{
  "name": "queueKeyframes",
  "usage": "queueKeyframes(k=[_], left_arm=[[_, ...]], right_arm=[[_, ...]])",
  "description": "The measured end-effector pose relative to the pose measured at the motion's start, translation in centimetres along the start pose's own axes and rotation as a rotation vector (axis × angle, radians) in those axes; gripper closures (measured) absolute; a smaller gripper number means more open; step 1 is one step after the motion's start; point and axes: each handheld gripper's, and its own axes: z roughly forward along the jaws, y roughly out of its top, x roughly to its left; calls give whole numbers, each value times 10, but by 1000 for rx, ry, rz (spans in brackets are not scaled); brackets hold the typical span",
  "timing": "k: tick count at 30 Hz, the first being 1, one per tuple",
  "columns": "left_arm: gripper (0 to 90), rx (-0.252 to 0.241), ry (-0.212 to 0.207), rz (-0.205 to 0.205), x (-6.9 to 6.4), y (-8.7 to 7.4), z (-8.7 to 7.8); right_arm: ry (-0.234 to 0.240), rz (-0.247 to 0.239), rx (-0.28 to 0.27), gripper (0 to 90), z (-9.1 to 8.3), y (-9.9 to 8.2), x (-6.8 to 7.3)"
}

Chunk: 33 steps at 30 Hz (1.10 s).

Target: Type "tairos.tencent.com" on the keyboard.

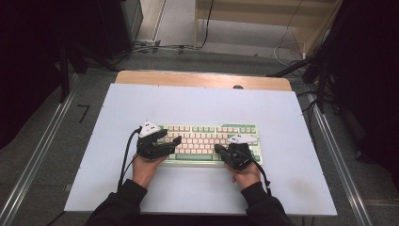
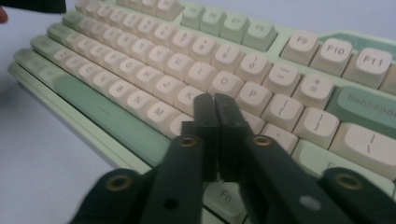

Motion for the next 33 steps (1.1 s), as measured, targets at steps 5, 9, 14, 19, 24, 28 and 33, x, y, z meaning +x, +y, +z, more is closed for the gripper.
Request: queueKeyframes(k=[5, 9, 14, 19, 24, 28, 33], left_arm=[[341, 0, 0, -2, 2, -3, -5], [544, -5, -47, 9, 2, -5, -10], [846, 17, -97, 40, -1, -7, -10], [900, 25, -120, 51, -3, -7, -10], [900, 39, -127, 56, -6, -7, -6], [900, 48, -126, 61, -9, -3, 2], [900, 67, -117, 89, -17, 2, 17]], right_arm=[[-7, 11, -60, 450, -5, 8, -1], [-53, 33, -91, 274, -5, 12, -5], [-74, 43, -102, 214, -3, 14, -7], [-74, 47, -106, 213, -1, 16, -7], [-76, 46, -110, 213, 0, 18, -7], [-76, 51, -113, 213, 0, 19, -7], [-76, 50, -109, 213, 0, 19, -7]])
